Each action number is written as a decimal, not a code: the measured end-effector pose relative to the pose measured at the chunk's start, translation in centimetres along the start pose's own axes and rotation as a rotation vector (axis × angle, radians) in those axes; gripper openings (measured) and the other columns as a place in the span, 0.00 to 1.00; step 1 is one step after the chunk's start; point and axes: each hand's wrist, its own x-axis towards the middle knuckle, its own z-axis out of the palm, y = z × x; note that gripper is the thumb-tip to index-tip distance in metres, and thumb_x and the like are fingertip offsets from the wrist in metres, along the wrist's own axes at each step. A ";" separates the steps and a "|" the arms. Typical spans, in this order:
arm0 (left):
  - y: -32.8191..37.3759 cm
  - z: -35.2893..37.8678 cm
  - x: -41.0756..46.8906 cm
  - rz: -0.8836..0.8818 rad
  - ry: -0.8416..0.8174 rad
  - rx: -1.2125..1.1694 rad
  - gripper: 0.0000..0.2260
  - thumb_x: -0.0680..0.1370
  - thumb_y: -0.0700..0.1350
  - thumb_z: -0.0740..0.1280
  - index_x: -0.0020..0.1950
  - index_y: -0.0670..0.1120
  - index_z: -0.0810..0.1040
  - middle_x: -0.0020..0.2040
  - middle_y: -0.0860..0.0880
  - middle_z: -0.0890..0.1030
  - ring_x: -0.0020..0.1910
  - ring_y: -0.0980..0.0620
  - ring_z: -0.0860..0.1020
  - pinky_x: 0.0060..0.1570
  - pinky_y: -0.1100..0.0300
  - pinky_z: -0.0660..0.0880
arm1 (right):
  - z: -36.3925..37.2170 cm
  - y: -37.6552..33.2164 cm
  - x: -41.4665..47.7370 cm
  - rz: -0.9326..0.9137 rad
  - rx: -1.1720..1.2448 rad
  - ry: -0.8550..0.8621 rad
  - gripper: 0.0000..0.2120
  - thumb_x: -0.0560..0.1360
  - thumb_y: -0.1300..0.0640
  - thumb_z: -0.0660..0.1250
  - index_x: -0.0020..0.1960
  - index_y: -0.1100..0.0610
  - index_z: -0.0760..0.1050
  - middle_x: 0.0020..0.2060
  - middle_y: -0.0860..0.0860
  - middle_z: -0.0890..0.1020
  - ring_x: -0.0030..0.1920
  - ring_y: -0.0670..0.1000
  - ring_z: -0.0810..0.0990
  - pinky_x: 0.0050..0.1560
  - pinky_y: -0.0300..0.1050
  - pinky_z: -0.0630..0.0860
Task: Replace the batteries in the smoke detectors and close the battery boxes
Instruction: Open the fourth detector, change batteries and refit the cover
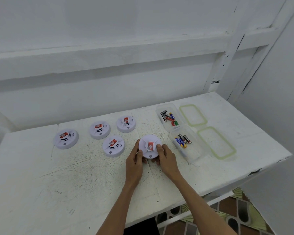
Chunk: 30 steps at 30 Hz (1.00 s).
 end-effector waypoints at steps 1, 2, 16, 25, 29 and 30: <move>0.0 0.0 0.0 0.001 0.001 0.002 0.19 0.87 0.45 0.60 0.79 0.52 0.71 0.62 0.52 0.85 0.39 0.57 0.80 0.44 0.65 0.79 | 0.0 -0.1 0.0 -0.001 0.000 -0.002 0.20 0.83 0.42 0.55 0.44 0.56 0.73 0.33 0.53 0.83 0.31 0.48 0.79 0.39 0.50 0.77; 0.0 0.0 0.0 0.002 0.001 0.004 0.19 0.87 0.45 0.60 0.79 0.52 0.71 0.61 0.52 0.85 0.39 0.57 0.80 0.44 0.65 0.79 | 0.0 -0.1 -0.1 -0.001 0.005 -0.006 0.20 0.83 0.42 0.55 0.45 0.56 0.73 0.32 0.53 0.83 0.31 0.47 0.79 0.39 0.49 0.77; 0.3 -0.1 -0.1 0.012 -0.001 0.009 0.19 0.87 0.45 0.60 0.79 0.52 0.70 0.63 0.53 0.84 0.39 0.59 0.80 0.44 0.65 0.79 | -0.2 0.0 -0.1 -0.004 0.019 -0.005 0.20 0.83 0.43 0.56 0.44 0.57 0.73 0.31 0.53 0.82 0.30 0.49 0.78 0.36 0.48 0.75; 0.2 -0.1 0.0 0.022 -0.005 0.017 0.19 0.87 0.45 0.60 0.79 0.50 0.70 0.64 0.49 0.83 0.40 0.61 0.80 0.44 0.66 0.78 | -0.3 -0.3 -0.2 -0.007 0.030 -0.011 0.19 0.84 0.45 0.56 0.44 0.58 0.73 0.30 0.54 0.82 0.28 0.47 0.78 0.34 0.43 0.74; 0.1 -0.1 0.0 0.028 -0.006 0.014 0.19 0.87 0.45 0.60 0.79 0.50 0.70 0.64 0.48 0.84 0.40 0.60 0.80 0.44 0.66 0.78 | -0.3 -0.4 -0.2 0.002 0.033 -0.013 0.19 0.83 0.46 0.56 0.45 0.59 0.74 0.28 0.50 0.80 0.28 0.46 0.76 0.33 0.41 0.72; 0.1 -0.1 0.0 0.027 -0.005 0.014 0.19 0.87 0.45 0.60 0.79 0.50 0.70 0.64 0.48 0.84 0.40 0.60 0.80 0.44 0.66 0.78 | -0.3 -0.4 -0.2 0.004 0.031 -0.013 0.19 0.84 0.46 0.56 0.45 0.59 0.74 0.28 0.50 0.80 0.28 0.45 0.76 0.33 0.41 0.73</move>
